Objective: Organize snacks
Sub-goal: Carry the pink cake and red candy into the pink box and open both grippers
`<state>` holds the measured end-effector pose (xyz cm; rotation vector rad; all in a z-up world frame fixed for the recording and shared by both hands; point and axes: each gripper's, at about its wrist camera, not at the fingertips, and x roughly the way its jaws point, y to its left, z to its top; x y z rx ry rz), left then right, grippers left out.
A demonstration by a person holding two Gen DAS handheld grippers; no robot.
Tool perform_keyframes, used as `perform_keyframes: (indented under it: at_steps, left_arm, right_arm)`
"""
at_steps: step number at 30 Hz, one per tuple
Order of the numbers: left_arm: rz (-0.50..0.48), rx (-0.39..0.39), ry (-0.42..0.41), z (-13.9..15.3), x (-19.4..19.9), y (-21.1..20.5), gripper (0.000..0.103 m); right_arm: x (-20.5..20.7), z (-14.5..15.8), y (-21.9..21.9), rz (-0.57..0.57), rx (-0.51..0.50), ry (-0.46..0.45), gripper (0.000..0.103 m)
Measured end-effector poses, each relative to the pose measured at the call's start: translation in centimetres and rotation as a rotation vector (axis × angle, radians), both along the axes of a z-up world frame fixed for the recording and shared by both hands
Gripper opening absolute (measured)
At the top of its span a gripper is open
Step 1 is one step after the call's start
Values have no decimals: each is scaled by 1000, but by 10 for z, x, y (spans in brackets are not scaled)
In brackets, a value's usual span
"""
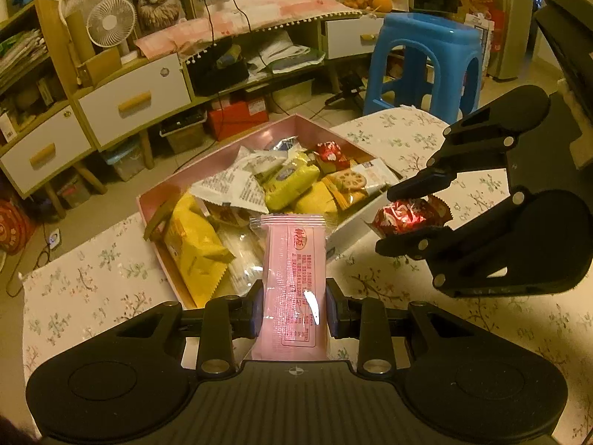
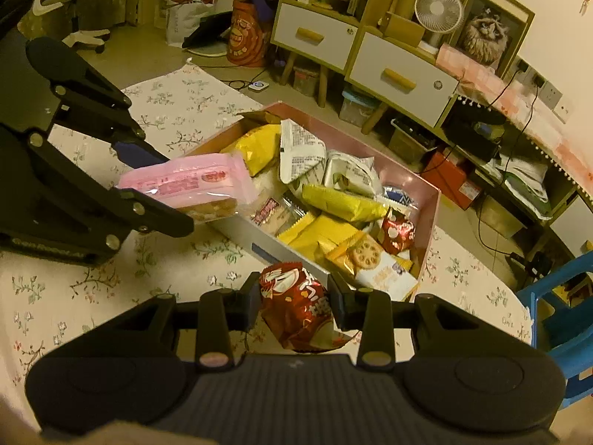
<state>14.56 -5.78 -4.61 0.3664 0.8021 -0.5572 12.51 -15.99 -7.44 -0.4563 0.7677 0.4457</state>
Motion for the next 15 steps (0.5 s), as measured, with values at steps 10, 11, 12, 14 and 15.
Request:
perform_keyframes:
  at_steps: [10, 11, 12, 14, 15]
  left_arm:
    - [13, 12, -5, 1, 15, -3, 30]
    - [16, 12, -4, 0, 18, -4, 30]
    - [18, 15, -4, 0, 21, -5, 30]
    - [24, 20, -5, -2, 28, -6, 30]
    - [29, 22, -6, -2, 32, -7, 30]
  right_arm:
    - [11, 2, 6, 4, -7, -17, 35]
    - [13, 2, 6, 3, -7, -18, 35]
    - [15, 2, 6, 0, -8, -19, 35]
    - [20, 1, 7, -6, -8, -23, 35]
    - [23, 1, 7, -10, -7, -24, 35]
